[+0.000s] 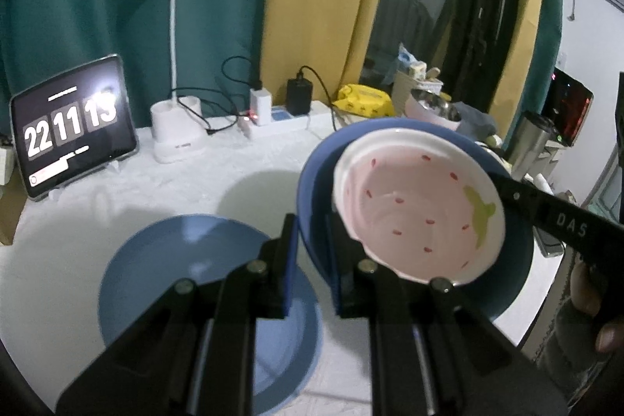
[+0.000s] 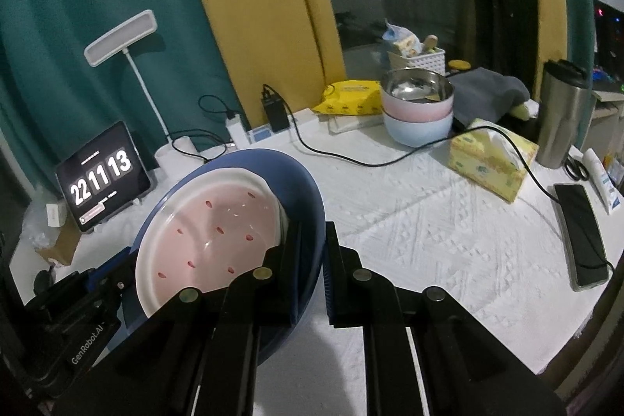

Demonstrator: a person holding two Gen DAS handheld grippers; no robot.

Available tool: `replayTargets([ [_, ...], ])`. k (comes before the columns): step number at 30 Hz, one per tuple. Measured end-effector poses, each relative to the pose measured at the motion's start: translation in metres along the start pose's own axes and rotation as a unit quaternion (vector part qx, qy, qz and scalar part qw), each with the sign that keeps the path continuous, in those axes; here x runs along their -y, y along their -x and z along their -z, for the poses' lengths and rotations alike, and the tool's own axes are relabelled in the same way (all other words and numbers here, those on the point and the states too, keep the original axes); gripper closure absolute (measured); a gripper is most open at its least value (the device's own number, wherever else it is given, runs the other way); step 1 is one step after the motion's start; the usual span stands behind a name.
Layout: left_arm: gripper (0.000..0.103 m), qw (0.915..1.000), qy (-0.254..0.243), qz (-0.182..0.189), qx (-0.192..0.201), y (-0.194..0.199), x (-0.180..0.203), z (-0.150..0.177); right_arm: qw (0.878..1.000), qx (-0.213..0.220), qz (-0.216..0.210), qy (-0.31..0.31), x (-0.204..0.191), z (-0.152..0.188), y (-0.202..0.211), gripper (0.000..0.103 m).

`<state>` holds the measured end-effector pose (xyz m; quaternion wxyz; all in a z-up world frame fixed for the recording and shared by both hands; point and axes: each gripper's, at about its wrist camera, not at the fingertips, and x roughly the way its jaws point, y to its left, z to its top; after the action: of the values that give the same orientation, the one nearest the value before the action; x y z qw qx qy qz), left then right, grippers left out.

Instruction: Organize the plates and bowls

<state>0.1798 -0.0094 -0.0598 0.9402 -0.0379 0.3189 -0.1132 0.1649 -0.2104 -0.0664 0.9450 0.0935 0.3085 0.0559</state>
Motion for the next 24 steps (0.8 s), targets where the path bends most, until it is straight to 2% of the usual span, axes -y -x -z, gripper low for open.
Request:
replayTargets([
  [11, 0.089, 0.9996, 0.020, -0.018, 0.008, 0.013, -0.048, 0.001, 1.000, -0.005, -0.015, 0.023, -0.048, -0.004, -0.011, 0.091],
  [24, 0.089, 0.9978, 0.050, -0.044, -0.001, 0.015, -0.112, 0.010, 0.998, -0.030, -0.034, 0.050, -0.111, 0.005, -0.044, 0.091],
])
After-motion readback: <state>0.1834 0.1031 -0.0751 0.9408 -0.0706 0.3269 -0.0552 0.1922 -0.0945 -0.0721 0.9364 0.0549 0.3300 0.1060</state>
